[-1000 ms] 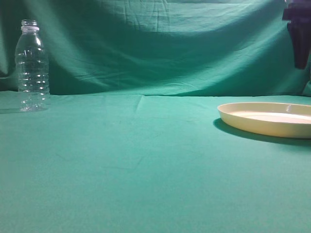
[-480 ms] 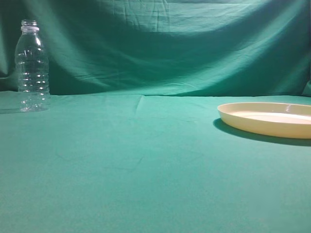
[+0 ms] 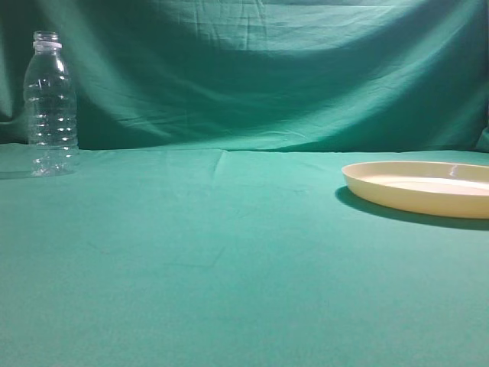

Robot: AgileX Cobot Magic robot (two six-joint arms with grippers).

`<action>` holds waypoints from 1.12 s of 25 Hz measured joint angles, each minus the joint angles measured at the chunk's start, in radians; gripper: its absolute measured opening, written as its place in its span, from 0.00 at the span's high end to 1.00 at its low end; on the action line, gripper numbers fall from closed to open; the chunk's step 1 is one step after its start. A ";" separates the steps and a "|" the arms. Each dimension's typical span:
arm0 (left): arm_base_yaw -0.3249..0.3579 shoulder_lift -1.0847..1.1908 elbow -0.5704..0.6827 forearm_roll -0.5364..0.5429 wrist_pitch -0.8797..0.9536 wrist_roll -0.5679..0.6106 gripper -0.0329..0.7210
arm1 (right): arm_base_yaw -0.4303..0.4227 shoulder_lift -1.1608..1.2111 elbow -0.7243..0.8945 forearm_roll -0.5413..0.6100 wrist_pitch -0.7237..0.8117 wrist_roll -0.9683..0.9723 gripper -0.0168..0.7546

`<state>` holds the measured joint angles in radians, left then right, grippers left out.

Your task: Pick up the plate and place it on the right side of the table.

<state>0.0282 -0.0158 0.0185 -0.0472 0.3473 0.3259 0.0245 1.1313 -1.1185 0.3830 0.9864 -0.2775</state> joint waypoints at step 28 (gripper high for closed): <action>0.000 0.000 0.000 0.000 0.000 0.000 0.96 | 0.000 -0.822 0.532 0.113 -0.342 -0.232 0.98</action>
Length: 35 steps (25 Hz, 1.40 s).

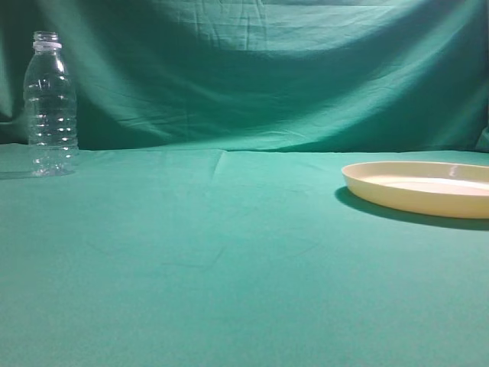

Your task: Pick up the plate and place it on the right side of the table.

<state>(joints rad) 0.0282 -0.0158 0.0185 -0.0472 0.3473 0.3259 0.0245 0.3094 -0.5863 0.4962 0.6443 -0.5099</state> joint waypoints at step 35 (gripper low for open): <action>0.000 0.000 0.000 0.000 0.000 0.000 0.96 | 0.000 -0.320 0.615 -0.297 -0.281 0.229 0.98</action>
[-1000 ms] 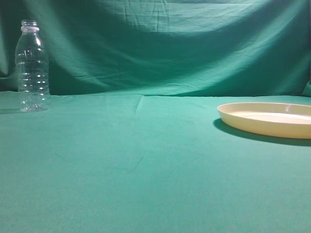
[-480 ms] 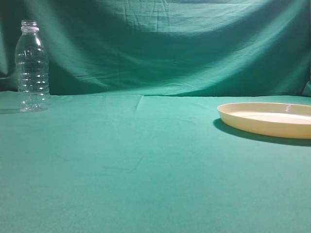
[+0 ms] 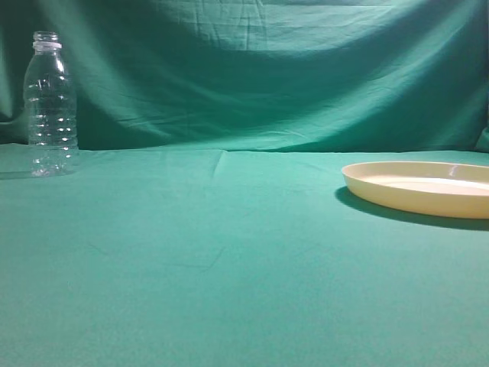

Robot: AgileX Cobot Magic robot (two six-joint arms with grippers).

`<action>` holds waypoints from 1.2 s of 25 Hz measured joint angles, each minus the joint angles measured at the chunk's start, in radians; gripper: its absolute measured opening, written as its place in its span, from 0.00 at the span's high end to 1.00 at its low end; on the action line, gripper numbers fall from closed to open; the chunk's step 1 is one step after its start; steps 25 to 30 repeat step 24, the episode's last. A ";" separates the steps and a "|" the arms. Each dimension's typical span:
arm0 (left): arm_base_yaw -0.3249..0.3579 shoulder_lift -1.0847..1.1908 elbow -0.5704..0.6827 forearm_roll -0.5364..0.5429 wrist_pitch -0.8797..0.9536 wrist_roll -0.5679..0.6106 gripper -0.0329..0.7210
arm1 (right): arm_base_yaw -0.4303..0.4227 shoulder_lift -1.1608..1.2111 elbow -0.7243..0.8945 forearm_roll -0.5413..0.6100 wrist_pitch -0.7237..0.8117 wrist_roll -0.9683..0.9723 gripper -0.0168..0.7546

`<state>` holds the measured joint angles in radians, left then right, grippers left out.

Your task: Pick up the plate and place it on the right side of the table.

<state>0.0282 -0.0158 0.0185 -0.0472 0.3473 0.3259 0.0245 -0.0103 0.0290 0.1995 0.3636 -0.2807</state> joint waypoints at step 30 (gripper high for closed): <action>0.000 0.000 0.000 0.000 0.000 0.000 0.96 | 0.000 0.000 -0.002 -0.100 0.032 0.112 0.98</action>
